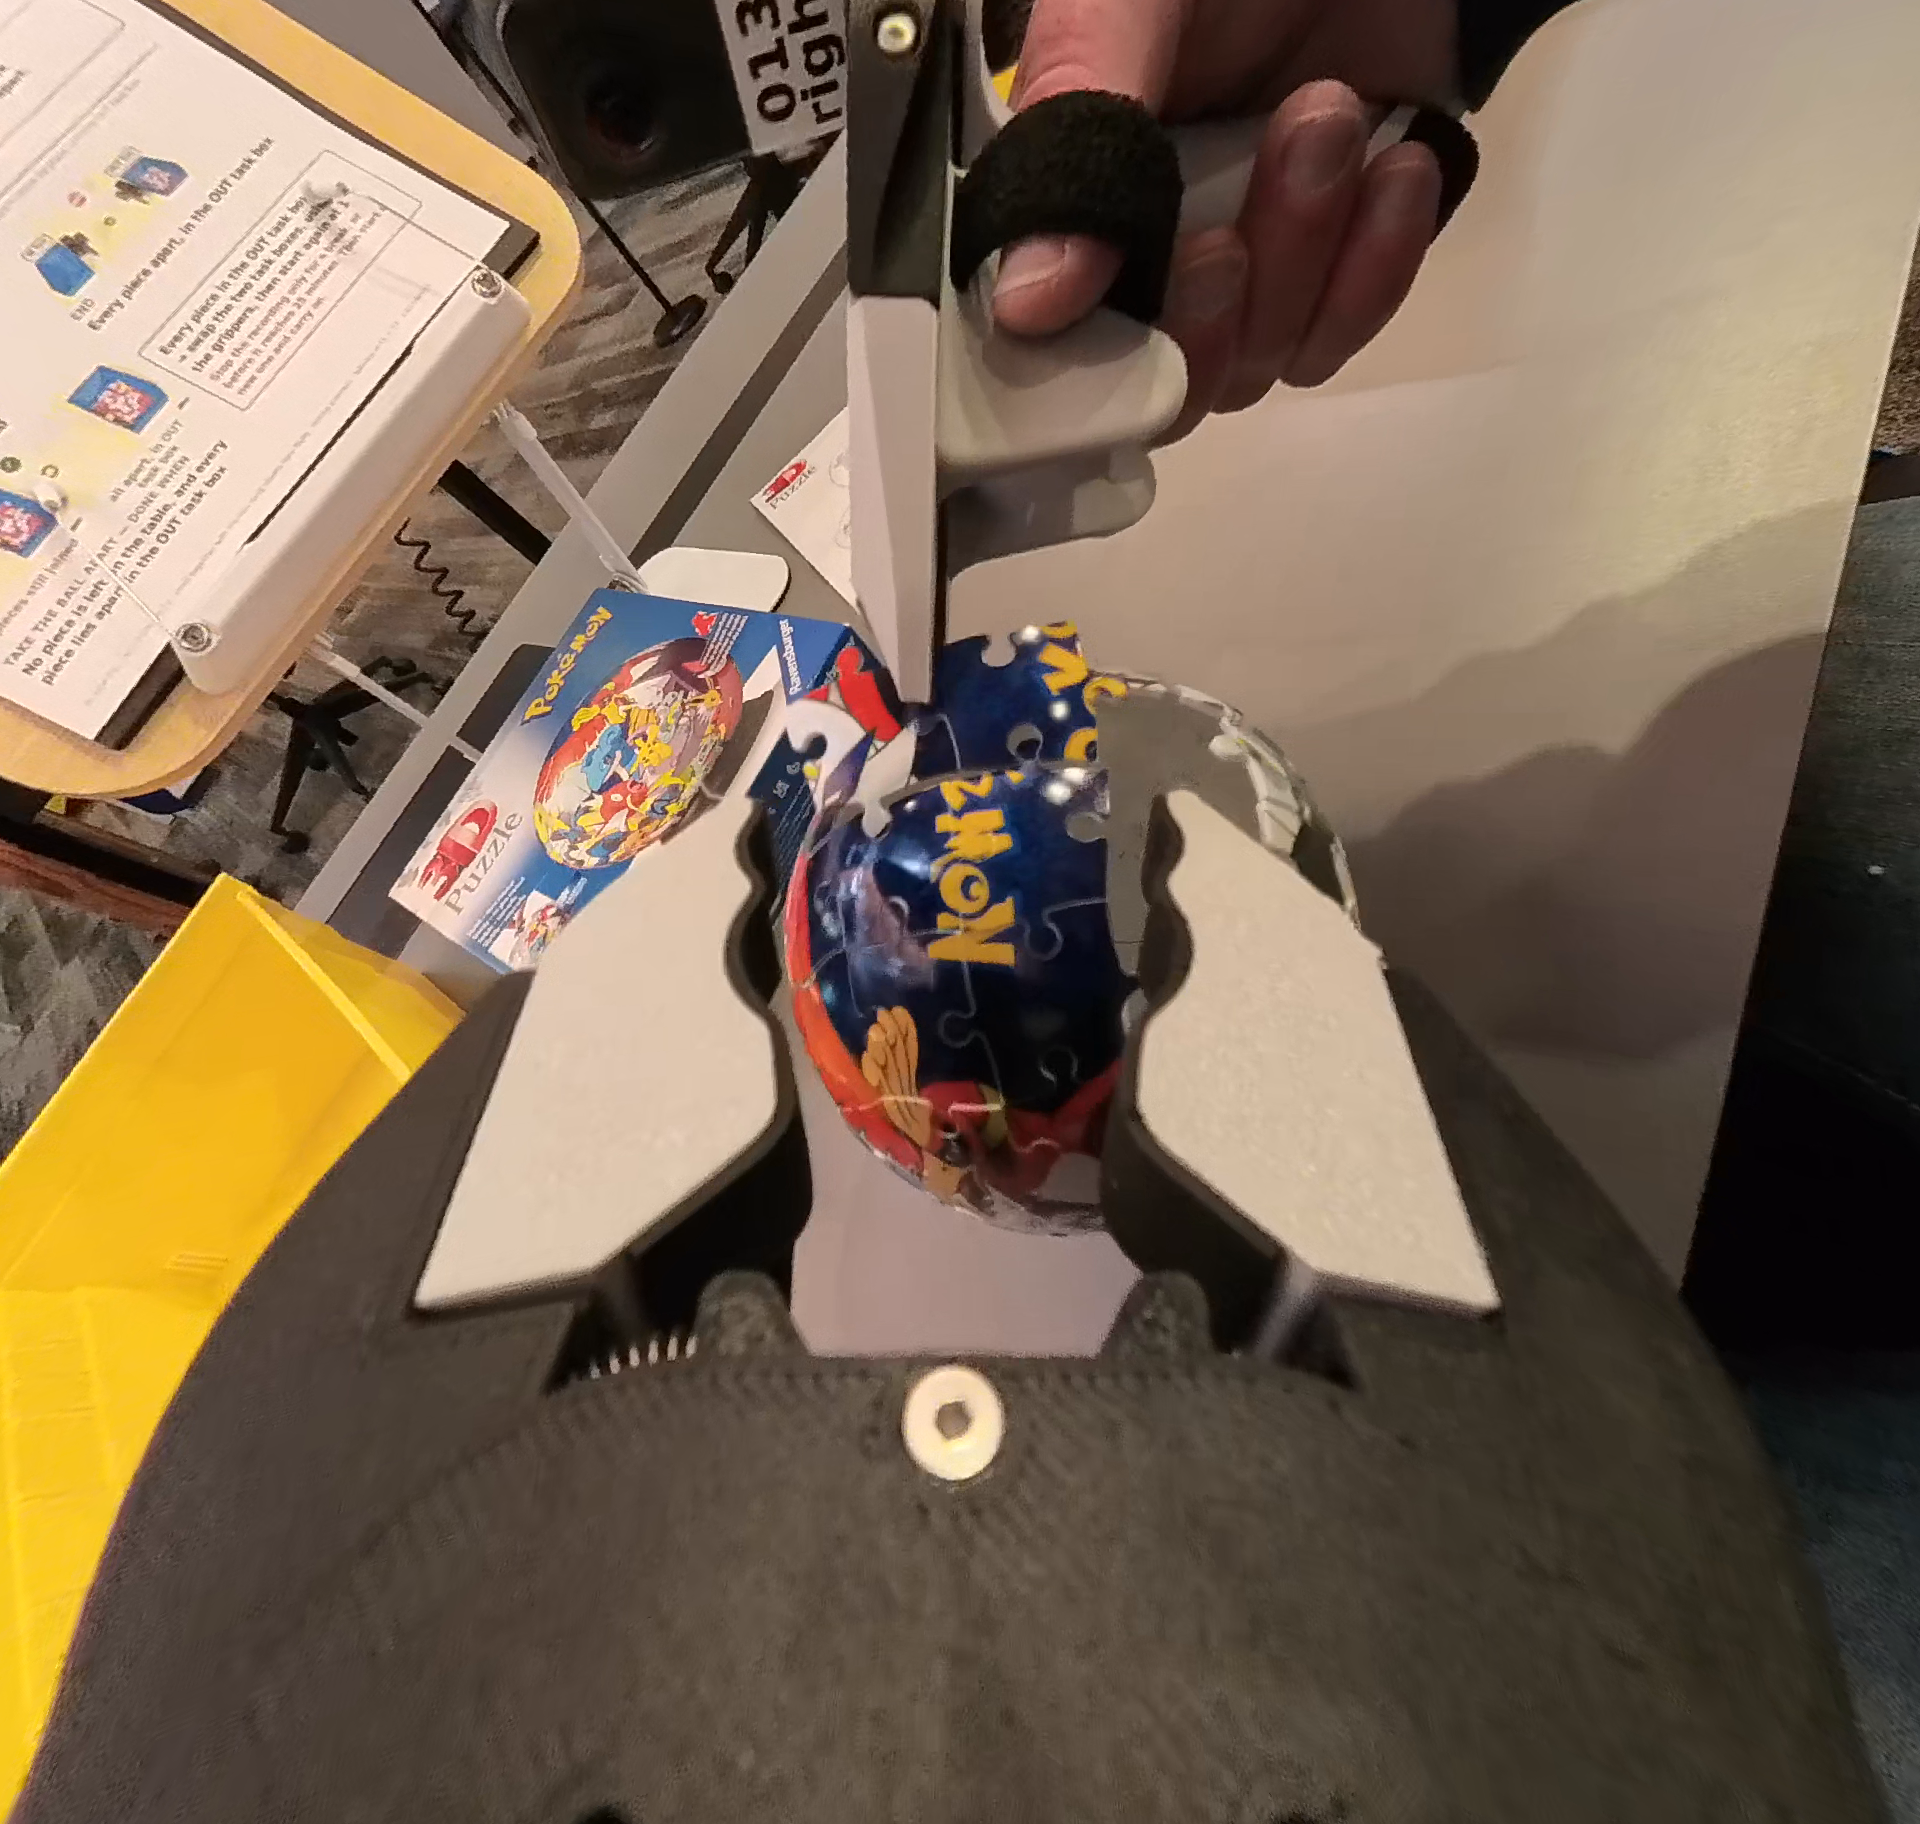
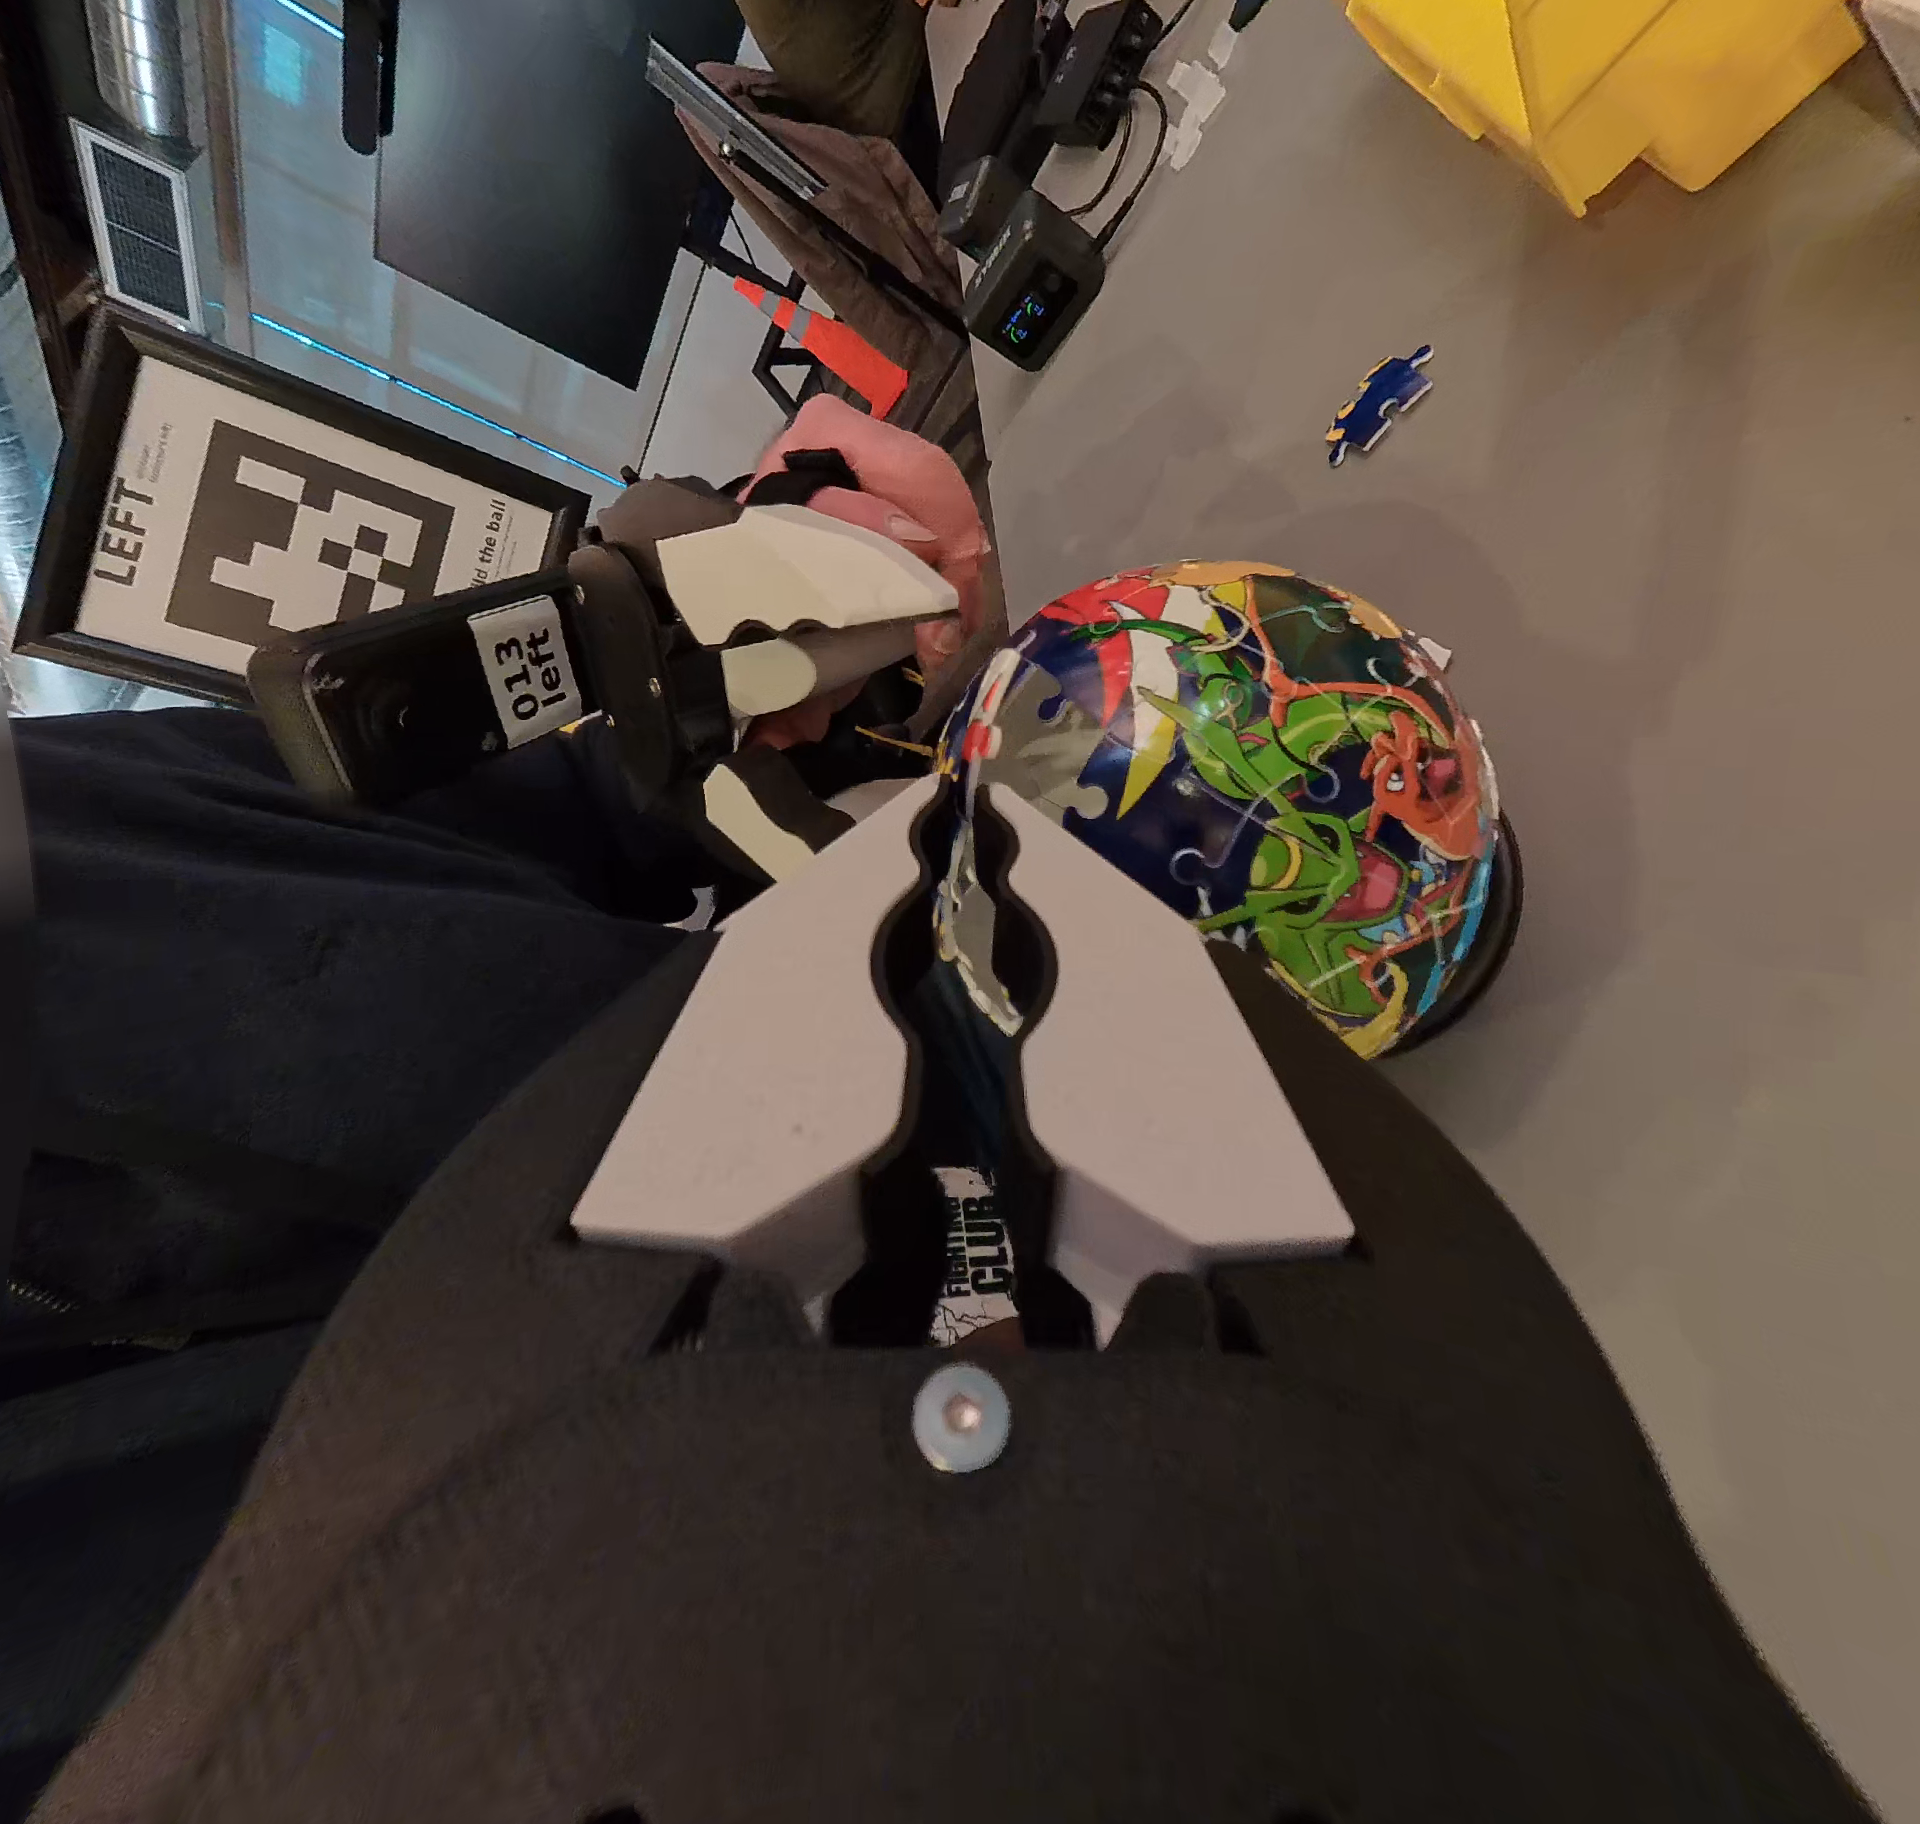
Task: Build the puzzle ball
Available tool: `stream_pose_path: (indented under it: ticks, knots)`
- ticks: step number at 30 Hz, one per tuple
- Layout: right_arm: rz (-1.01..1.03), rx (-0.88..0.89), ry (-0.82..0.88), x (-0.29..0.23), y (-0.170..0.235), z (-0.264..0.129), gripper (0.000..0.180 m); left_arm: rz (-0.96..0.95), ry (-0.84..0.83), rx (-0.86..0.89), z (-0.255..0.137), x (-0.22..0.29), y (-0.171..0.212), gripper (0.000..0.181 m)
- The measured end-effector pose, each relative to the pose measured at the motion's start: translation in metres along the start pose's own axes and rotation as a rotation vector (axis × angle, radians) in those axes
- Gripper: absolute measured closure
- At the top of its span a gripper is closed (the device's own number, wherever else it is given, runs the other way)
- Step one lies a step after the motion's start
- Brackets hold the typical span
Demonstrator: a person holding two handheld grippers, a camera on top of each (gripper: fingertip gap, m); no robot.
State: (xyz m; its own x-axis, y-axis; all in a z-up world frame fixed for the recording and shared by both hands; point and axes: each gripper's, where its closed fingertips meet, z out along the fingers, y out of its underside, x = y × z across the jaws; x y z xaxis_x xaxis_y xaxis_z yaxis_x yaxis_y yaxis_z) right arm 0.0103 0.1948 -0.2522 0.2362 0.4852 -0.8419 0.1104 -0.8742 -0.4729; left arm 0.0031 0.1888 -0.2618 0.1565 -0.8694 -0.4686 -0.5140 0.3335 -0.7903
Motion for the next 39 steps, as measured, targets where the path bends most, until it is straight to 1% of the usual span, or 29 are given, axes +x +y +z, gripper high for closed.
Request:
stream_pose_path:
  ticks: [4,10,16,19,23,31,35,39]
  knots:
    - [0.000,0.008,-0.010,-0.001,0.000,-0.001,0.179,-0.026,0.008,0.019,-0.005,-0.003,0.000,0.112]
    - [-0.013,0.025,-0.038,-0.008,-0.001,-0.004,0.180,-0.083,0.052,0.063,-0.020,-0.007,0.005,0.106]
    - [-0.030,0.067,-0.057,-0.016,-0.003,-0.011,0.179,-0.125,0.087,0.044,-0.029,-0.009,0.019,0.095]
    - [-0.045,0.098,-0.055,-0.021,-0.003,-0.018,0.180,-0.145,0.085,0.040,-0.033,-0.008,0.026,0.093]
    - [-0.063,0.144,-0.042,-0.026,0.000,-0.028,0.179,-0.150,0.085,0.027,-0.032,-0.008,0.036,0.091]
    - [-0.107,0.230,-0.069,-0.033,0.009,-0.036,0.179,-0.141,0.078,0.036,-0.030,-0.006,0.033,0.091]
    - [-0.081,0.262,-0.080,-0.027,0.012,-0.040,0.179,-0.163,0.083,0.033,-0.028,-0.004,0.038,0.089]
    - [-0.048,0.267,-0.095,-0.020,0.016,-0.037,0.179,-0.189,0.111,0.065,-0.025,-0.002,0.037,0.085]
